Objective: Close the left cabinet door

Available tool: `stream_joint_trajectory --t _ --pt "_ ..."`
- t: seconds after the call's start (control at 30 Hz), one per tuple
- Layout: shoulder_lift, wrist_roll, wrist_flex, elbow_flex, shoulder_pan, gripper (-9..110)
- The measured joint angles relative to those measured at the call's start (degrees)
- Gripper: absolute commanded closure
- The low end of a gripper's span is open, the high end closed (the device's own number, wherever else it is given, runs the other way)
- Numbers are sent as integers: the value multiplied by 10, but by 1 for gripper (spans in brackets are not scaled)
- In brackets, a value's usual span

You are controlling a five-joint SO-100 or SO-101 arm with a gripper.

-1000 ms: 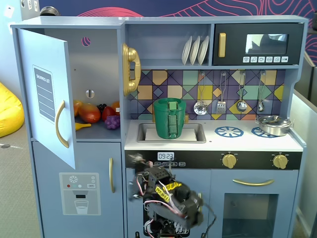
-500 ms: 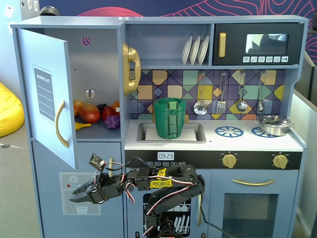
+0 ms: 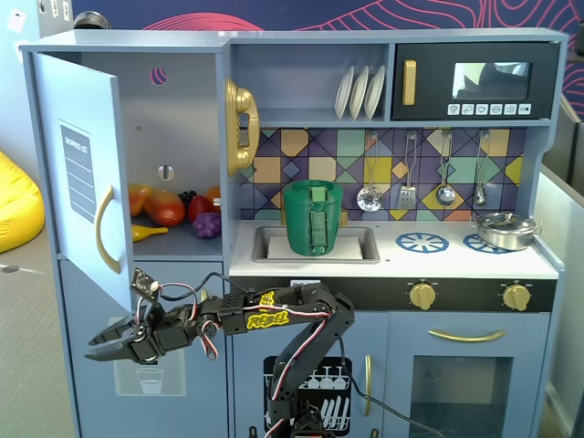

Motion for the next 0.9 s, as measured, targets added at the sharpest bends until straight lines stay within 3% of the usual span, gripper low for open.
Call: stream_joint_trajectory --t 0.27,0.6,0.9 --pt "-16 -13 0 -14 -31 102" --pt "-117 -65 15 -147 -30 102" --pt "-130 -105 27 -187 45 102"
